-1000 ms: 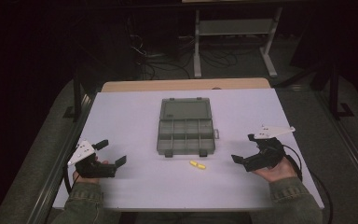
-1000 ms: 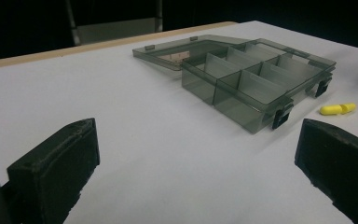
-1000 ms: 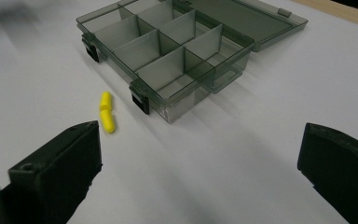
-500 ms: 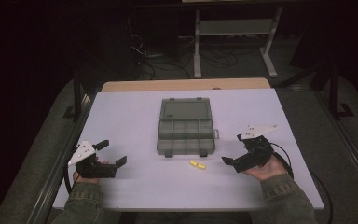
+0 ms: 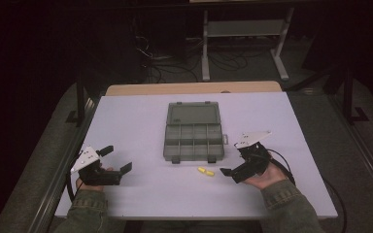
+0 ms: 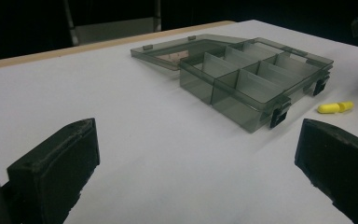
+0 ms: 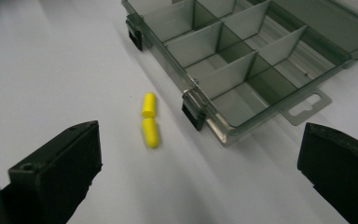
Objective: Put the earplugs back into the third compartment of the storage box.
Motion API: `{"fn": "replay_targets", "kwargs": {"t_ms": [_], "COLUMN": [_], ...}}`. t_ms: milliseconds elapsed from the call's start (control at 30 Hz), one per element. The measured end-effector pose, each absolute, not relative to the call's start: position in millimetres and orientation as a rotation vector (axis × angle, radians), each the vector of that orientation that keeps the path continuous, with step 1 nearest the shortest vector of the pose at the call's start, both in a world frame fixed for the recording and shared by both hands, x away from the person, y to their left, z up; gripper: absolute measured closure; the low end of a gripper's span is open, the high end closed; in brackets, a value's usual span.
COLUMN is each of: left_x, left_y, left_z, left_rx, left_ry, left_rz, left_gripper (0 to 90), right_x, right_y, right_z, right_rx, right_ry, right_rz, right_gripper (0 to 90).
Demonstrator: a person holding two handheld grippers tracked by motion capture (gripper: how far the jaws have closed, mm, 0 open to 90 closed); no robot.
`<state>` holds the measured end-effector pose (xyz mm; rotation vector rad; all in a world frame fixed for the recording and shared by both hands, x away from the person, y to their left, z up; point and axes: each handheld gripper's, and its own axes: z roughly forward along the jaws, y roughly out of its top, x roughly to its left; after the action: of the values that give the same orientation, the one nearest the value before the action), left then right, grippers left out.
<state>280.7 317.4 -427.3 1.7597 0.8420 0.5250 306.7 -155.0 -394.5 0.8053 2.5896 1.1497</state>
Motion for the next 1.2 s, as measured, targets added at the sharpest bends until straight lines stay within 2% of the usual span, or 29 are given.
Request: {"fn": "replay_targets", "kwargs": {"t_ms": [967, 1067, 1100, 1133, 1200], "left_x": [280.1, 280.0, 280.1, 280.1, 280.0], "left_y": [317.1, 317.0, 317.0, 317.0, 316.9], "left_z": [-427.3, -427.4, -427.4, -427.4, -427.4], "left_rx": [1.762, 1.762, 1.763, 1.763, 1.763], "left_ry": [0.836, 0.836, 0.836, 0.836, 0.834], "left_rz": [0.518, 0.516, 0.515, 0.515, 0.515], "left_gripper": [0.0, 0.0, 0.0, 0.0, 0.0], "right_x": [304.0, 305.7, 306.5, 306.5, 307.8], "right_y": [-96.0, -93.8, -92.9, -92.9, -91.9], "right_z": [-423.9, -426.7, -427.6, -427.6, -428.1], "right_rx": [0.627, 0.627, 0.62, 0.62, 0.627], "right_ry": [2.805, 2.828, 2.836, 2.836, 2.832], "right_rz": [0.967, 0.971, 0.96, 0.96, 0.938], "right_gripper": [0.1, 5.3, 10.8, 10.8, 16.4]}}
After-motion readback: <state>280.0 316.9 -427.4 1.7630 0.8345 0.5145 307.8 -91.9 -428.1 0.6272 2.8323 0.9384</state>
